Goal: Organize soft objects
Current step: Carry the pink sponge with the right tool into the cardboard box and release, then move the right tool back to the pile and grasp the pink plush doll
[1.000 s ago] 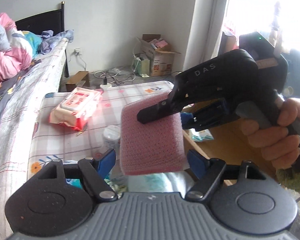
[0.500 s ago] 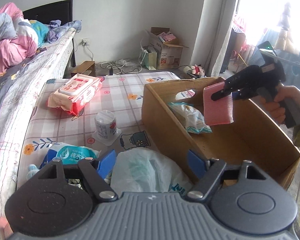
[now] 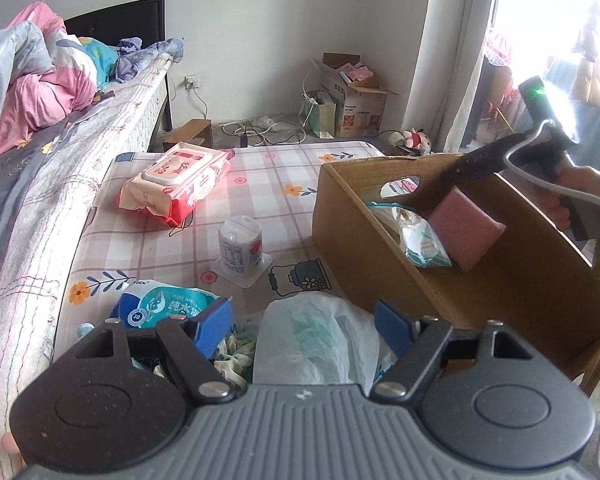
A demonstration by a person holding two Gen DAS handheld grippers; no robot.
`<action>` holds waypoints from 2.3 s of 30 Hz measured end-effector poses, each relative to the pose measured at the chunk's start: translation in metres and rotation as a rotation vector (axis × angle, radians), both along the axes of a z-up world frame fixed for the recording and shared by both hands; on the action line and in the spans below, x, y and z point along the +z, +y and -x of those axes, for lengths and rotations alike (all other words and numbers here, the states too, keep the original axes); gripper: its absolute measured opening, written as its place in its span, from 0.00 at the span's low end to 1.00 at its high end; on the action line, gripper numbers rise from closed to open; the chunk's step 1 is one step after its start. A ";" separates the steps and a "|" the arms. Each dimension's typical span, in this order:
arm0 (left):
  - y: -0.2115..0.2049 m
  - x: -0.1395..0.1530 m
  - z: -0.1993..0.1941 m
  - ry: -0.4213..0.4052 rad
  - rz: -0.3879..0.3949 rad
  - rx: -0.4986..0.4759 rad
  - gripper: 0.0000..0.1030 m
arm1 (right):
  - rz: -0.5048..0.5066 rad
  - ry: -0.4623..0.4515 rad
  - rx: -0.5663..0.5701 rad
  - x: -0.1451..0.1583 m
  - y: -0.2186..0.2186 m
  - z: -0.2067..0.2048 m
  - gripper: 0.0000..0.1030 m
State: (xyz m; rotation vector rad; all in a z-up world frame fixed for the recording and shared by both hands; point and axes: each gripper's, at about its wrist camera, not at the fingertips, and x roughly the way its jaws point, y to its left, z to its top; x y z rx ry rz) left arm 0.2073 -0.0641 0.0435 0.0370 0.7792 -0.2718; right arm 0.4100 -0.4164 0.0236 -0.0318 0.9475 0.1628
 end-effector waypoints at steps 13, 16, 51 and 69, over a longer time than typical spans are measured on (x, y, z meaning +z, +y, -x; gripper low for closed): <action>0.038 0.011 0.037 -0.105 0.041 0.060 0.89 | -0.184 0.037 -0.104 0.000 -0.013 0.052 0.55; 0.051 0.013 0.050 -0.117 0.049 0.081 0.89 | -0.224 0.121 -0.180 -0.010 -0.018 0.058 0.55; 0.120 -0.011 0.144 -0.116 0.012 0.177 0.89 | -0.385 0.068 -0.210 0.036 0.015 0.166 0.63; 0.167 -0.039 0.150 -0.018 -0.066 0.260 0.82 | -0.874 0.399 0.232 -0.013 0.291 0.226 0.54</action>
